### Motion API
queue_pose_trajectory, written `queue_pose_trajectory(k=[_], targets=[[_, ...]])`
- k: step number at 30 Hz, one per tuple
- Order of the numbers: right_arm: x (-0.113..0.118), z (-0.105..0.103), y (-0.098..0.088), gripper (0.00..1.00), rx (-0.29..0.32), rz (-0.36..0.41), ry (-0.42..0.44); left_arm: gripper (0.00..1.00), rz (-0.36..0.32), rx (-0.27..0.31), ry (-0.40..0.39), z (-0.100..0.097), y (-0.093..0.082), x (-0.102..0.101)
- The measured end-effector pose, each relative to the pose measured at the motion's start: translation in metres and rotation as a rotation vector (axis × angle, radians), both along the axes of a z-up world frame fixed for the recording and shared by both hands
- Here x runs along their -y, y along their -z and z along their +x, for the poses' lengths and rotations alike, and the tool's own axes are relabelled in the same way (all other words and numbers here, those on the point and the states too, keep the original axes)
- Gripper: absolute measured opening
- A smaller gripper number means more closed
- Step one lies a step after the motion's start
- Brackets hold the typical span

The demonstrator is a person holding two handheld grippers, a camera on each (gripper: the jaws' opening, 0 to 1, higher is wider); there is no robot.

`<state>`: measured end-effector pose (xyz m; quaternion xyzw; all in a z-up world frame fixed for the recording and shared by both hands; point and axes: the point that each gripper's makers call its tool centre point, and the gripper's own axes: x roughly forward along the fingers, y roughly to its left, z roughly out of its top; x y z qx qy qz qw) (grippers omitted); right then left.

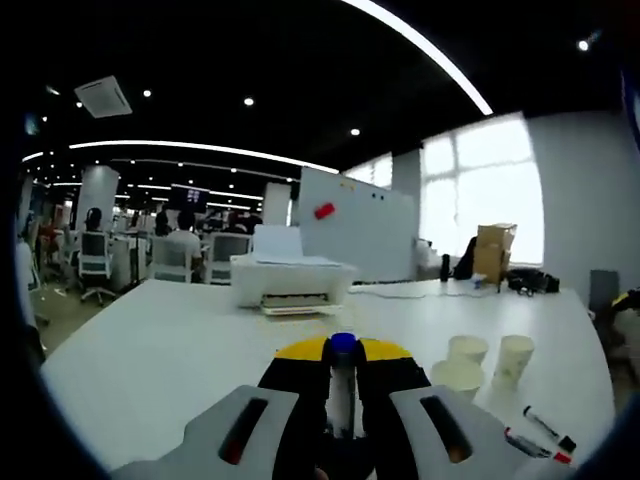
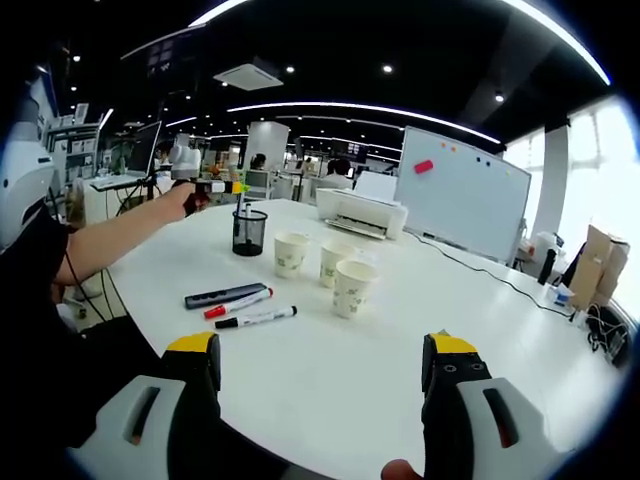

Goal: Place the scattered laser pointers and whiteboard markers into the pen holder and stack the scattered paper cups together

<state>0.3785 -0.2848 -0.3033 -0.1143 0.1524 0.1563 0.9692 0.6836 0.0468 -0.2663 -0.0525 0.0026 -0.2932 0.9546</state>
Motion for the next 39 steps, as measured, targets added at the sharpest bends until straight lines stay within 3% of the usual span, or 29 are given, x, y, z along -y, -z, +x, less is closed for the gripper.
queue_pose_trajectory(k=[39], targets=[[0.000, 0.000, 0.002, 0.78, -0.005, -0.002, 0.003, 0.15, 0.036, -0.079, -0.006, 0.008, 0.022, 0.002]])
